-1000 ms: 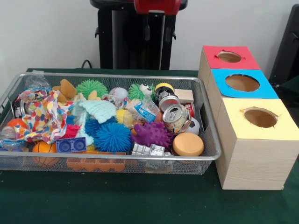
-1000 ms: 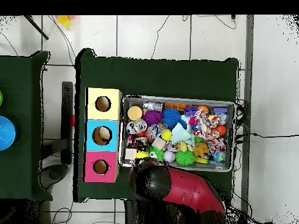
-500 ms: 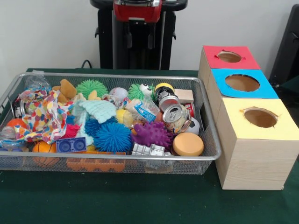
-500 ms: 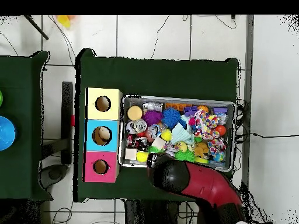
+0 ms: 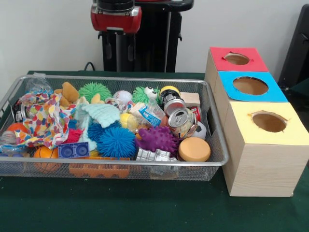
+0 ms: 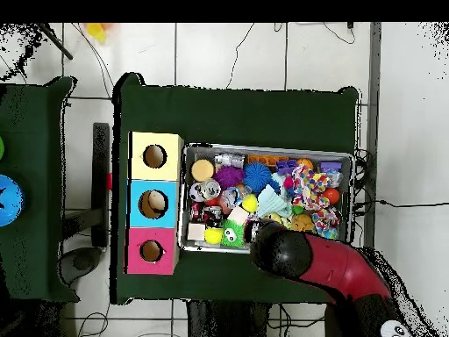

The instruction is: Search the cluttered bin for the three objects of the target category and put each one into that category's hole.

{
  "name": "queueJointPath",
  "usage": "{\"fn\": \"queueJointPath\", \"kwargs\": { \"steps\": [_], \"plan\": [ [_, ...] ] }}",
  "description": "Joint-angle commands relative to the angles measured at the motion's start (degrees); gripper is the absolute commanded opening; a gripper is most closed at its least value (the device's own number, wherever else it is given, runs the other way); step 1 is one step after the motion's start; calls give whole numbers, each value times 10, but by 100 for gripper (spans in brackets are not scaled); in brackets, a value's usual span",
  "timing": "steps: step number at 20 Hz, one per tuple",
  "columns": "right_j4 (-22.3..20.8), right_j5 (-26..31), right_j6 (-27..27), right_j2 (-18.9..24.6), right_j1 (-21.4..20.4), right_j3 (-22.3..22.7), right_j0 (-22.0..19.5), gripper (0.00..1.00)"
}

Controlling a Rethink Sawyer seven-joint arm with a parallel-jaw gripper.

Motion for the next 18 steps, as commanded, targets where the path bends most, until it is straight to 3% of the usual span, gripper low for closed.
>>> {"fn": "queueJointPath", "kwargs": {
  "steps": [1,5,11,18],
  "plan": [
    [-48,14,-77,74,50,-73,-44,100],
    [-64,35,-93,85,65,-97,-64,100],
    [-85,77,-120,112,109,-175,-86,100],
    [-97,95,-110,127,133,-226,-97,100]
  ]
}}
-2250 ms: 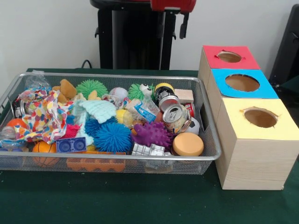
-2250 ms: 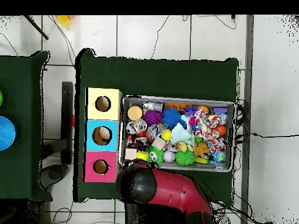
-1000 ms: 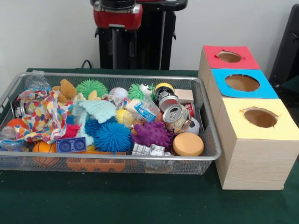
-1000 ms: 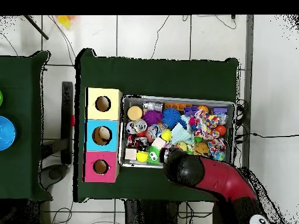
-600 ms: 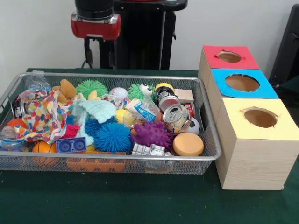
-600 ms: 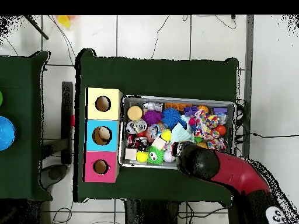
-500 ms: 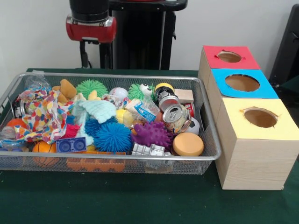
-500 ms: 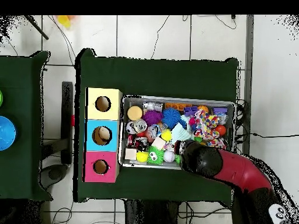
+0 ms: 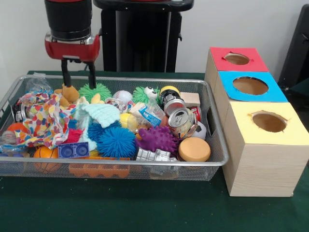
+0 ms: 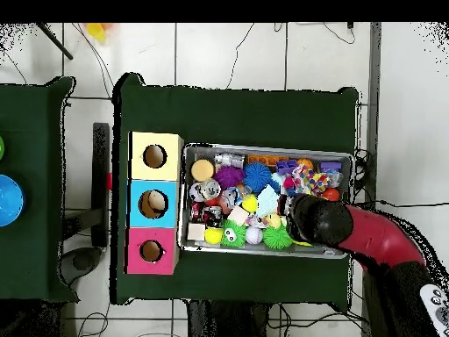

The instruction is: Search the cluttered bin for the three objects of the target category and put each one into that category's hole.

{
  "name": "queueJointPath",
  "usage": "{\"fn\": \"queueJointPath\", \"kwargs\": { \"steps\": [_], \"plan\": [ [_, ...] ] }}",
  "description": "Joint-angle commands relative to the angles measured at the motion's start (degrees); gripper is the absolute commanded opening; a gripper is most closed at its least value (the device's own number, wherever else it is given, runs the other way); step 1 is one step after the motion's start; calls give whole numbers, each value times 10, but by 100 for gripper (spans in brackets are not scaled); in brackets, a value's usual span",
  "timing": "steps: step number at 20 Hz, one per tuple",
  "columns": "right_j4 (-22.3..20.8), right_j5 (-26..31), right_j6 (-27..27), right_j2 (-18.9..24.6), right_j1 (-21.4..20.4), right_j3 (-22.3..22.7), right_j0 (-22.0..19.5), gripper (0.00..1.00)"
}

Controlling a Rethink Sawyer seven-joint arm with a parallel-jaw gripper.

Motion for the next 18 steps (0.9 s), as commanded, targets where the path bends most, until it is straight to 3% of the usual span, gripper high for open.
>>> {"fn": "queueJointPath", "kwargs": {
  "steps": [1,9,12,18],
  "plan": [
    [-39,70,-111,68,45,-102,-13,100],
    [-58,102,-116,67,123,-236,-3,100],
    [-63,64,-87,66,143,-239,-1,100],
    [-64,71,-81,63,120,-198,-5,100]
  ]
}}
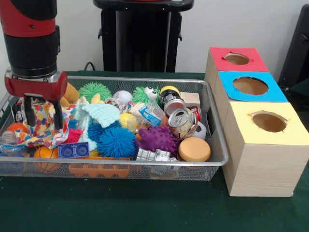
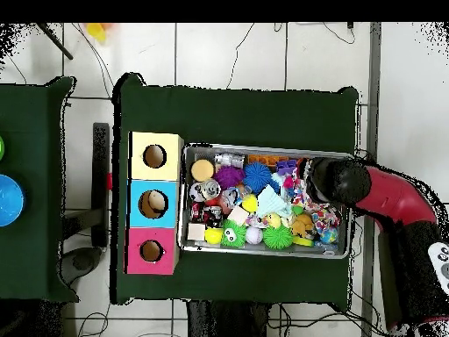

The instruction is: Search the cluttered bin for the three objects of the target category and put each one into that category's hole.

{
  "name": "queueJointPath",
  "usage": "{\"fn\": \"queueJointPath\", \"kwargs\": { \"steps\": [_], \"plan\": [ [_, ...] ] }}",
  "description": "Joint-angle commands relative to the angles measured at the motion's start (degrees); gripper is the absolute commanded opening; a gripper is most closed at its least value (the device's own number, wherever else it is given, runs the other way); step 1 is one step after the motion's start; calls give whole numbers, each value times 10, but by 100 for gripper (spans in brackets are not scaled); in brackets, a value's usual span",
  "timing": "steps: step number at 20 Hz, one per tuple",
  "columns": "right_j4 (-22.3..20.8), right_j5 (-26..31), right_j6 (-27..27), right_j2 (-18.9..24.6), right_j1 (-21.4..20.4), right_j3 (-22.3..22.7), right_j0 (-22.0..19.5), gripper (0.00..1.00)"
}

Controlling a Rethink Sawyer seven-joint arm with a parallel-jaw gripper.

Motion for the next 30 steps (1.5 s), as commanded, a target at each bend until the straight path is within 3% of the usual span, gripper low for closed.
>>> {"fn": "queueJointPath", "kwargs": {
  "steps": [1,10,22,30],
  "plan": [
    [-33,32,-79,44,16,-10,-2,100],
    [-36,32,-55,36,-4,29,12,100],
    [-53,0,-42,23,12,64,10,100],
    [-59,-4,-42,20,27,55,15,100]
  ]
}}
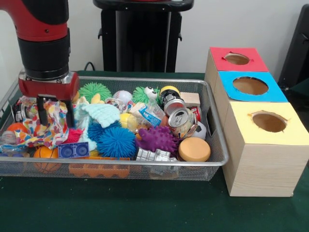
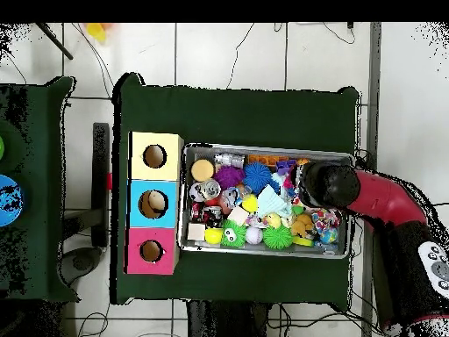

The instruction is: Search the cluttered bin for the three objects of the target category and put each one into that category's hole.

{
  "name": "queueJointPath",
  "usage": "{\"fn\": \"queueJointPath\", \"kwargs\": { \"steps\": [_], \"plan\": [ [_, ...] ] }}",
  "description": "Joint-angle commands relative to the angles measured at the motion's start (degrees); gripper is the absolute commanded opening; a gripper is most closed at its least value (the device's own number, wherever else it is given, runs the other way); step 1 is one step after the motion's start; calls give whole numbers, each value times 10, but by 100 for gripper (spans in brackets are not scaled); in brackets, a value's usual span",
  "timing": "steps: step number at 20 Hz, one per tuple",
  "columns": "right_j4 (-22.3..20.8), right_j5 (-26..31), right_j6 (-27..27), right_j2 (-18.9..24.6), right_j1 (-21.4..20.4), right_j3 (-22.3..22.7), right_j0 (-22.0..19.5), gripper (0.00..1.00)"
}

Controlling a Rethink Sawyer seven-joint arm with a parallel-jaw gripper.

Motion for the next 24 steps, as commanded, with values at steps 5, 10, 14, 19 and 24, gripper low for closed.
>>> {"fn": "queueJointPath", "kwargs": {
  "steps": [5,10,14,19,24],
  "plan": [
    [-55,-22,-34,16,45,31,8,100],
    [-66,-42,-33,13,59,20,9,100],
    [-79,-49,-32,10,62,15,7,100],
    [-93,-57,-30,15,76,6,1,100],
    [-101,-44,-43,18,66,-7,-5,100]
  ]
}}
